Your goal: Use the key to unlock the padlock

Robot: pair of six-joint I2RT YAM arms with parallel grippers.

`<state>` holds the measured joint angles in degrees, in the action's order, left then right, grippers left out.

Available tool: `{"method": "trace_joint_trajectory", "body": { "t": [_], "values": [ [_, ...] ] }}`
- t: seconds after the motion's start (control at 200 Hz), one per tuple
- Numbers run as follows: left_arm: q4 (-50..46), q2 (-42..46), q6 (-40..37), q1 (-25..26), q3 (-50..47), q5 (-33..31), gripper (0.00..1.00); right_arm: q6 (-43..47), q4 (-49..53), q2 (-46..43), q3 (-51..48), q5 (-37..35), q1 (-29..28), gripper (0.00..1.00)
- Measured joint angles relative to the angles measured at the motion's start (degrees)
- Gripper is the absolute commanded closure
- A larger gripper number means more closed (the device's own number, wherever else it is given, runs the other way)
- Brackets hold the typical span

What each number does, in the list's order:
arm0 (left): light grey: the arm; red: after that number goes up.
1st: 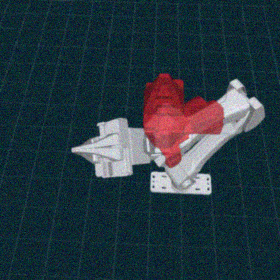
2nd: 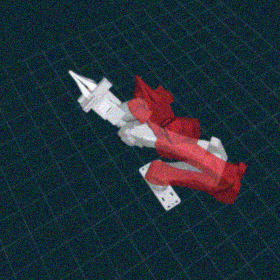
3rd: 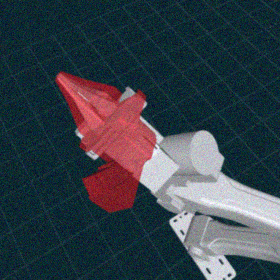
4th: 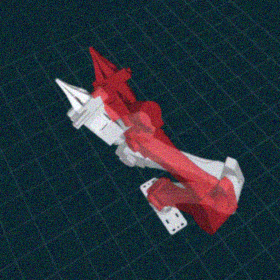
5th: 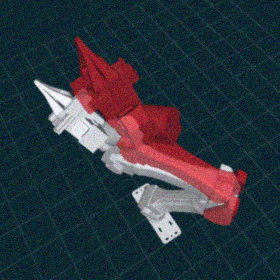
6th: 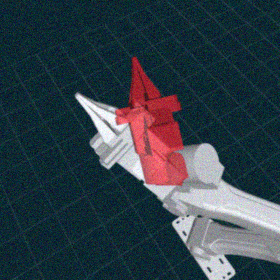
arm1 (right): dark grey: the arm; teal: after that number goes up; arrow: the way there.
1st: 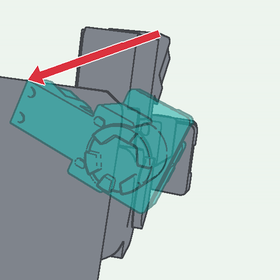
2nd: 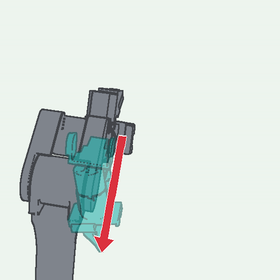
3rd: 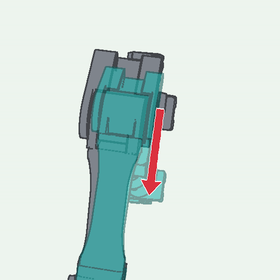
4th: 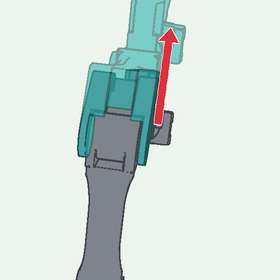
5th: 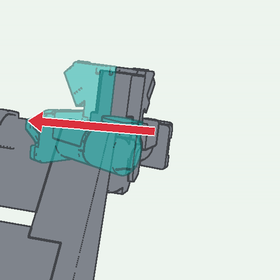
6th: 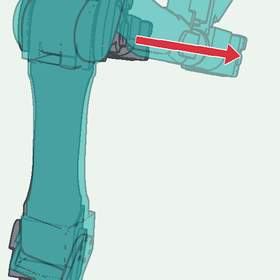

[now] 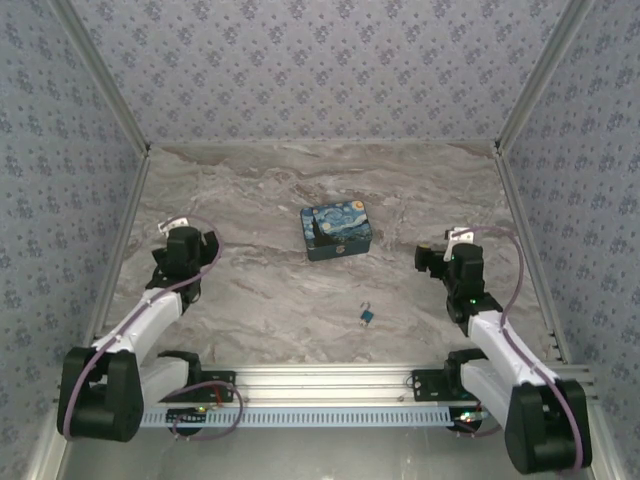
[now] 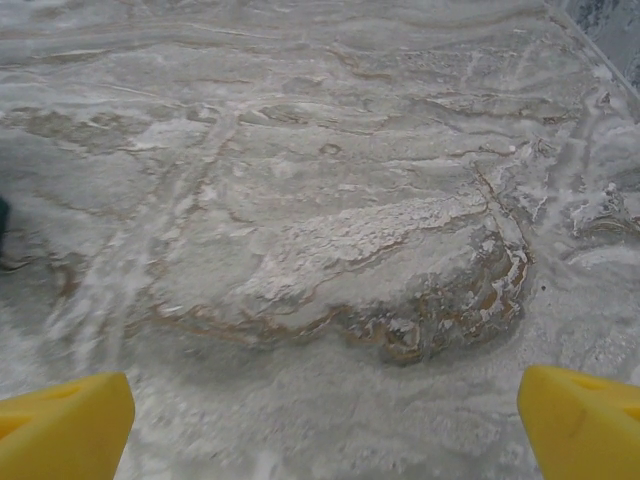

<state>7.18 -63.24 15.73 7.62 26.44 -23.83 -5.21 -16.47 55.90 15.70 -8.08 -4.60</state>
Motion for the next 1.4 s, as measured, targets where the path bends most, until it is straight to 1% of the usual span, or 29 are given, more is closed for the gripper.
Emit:
{"method": "trace_joint_trajectory", "body": {
  "t": [0.165,0.285,0.425,0.52,0.6,0.68,0.745,0.789,0.894,0.959,1.049,1.139,1.404],
  "values": [
    [7.67,-4.28,-3.02,-0.87,-0.76,-0.66,0.01,1.49,-12.96,11.52,-1.6,1.9,2.49,0.0],
    [12.98,-9.38,-5.29,-1.75,-1.49,-0.35,0.01,4.7,-20.11,16.96,-0.96,3.67,2.8,0.0],
    [19.54,-13.05,-8.26,-2.12,-2.78,2.1,0.01,6.25,-29.22,24.02,-0.5,7.63,5.6,0.0],
    [23.21,-14.14,-10.47,-2.8,-2.97,5.38,0.01,6.16,-34.27,28.96,-0.5,10.01,7.69,0.0],
    [26.64,-14.62,-12.41,-3.15,-3.28,7.98,0.0,6.14,-34.27,30.29,-0.11,11.37,8.52,0.0],
    [33.35,-16.2,-13.84,-3.72,-5.01,10.6,0.0,6.14,-31.95,30.64,2.54,12.0,8.72,0.0],
    [39.74,-19.96,-14.29,-4.74,-6.97,12.52,0.0,6.14,-31.5,30.8,4.76,11.93,8.59,0.0],
    [42.45,-22.84,-14.51,-5.35,-7.96,13.55,0.0,6.14,-31.56,30.8,5.7,11.93,8.39,0.0],
    [42.36,-24.74,-14.91,-6.01,-8.48,15.58,0.01,6.14,-31.36,30.8,6.19,11.76,8.2,0.0],
    [40.74,-24.74,-15.04,-6.47,-6.88,17.07,0.01,6.16,-30.88,30.8,6.19,11.17,7.85,0.0],
    [40.44,-24.72,-14.53,-8.87,-4.39,20.22,0.01,6.19,-30.42,30.8,6.19,10.25,7.13,0.0],
    [40.44,-24.72,-14.16,-10.05,-3.58,21.09,0.01,6.19,-30.12,30.8,6.21,9.86,6.78,0.0],
    [39.45,-24.72,-14.16,-9.86,-3.58,22.56,0.01,6.19,-29.88,30.8,6.19,9.16,6.69,0.0]
  ]
}}
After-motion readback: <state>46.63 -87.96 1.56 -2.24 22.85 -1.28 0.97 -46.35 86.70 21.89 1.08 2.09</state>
